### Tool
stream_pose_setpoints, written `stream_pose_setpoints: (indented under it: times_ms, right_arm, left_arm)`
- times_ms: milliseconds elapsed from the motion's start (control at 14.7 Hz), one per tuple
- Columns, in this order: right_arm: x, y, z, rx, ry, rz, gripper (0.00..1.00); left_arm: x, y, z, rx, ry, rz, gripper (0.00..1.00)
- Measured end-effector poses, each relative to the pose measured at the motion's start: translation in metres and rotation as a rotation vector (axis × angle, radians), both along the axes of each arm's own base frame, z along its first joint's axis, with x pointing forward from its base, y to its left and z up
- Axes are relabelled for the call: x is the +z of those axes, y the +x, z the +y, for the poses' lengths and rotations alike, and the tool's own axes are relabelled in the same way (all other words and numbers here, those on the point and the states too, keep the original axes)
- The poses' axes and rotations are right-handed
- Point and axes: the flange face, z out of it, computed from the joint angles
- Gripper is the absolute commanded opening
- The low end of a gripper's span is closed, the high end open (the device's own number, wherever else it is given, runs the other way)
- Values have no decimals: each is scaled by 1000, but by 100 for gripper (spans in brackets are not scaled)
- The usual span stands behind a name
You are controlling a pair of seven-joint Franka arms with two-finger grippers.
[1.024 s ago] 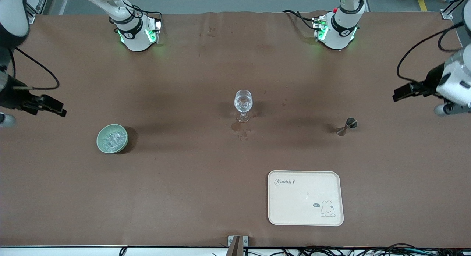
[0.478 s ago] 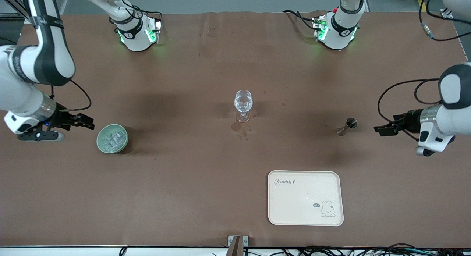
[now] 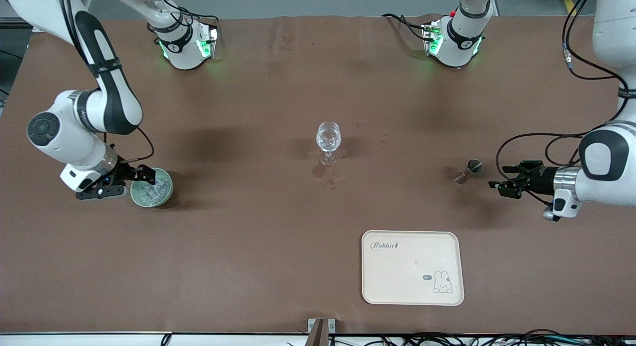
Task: Pour wine and add ice with both arms
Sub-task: 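Reach the right gripper to the ice bowl while the left gripper grasps the jigger, then grasp an ice cube with the right gripper while the left gripper lifts the jigger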
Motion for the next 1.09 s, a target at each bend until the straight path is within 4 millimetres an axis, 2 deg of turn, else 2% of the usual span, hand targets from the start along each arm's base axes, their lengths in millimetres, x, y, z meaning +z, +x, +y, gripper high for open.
stream_pose_setpoints:
  times_ms: [68, 205, 341, 478, 683, 887, 1092]
  right_arm:
    - [-8, -2, 0, 3, -1, 3, 99]
    - [-21, -5, 0, 6, -3, 1, 91]
    - [-34, -10, 2, 10, -5, -2, 76]
    - [-41, -12, 5, 17, -5, 7, 68]
    - [-42, -13, 9, 24, -4, 11, 66]
    - [-43, -14, 10, 25, -4, 15, 63]
    - [-48, -16, 10, 25, -4, 27, 56]
  left_arm:
    - [-11, -1, 3, 20, -19, 15, 78]
    - [-29, -4, 9, 64, -65, 38, 78]
    - [-43, -5, 7, 100, -109, 57, 77]
    - [-55, -6, 3, 123, -140, 74, 76]
    - [-72, -8, 0, 166, -185, 101, 74]
    - [-87, -15, 5, 210, -224, 152, 72]
    - [-95, -20, 5, 276, -238, 228, 69]
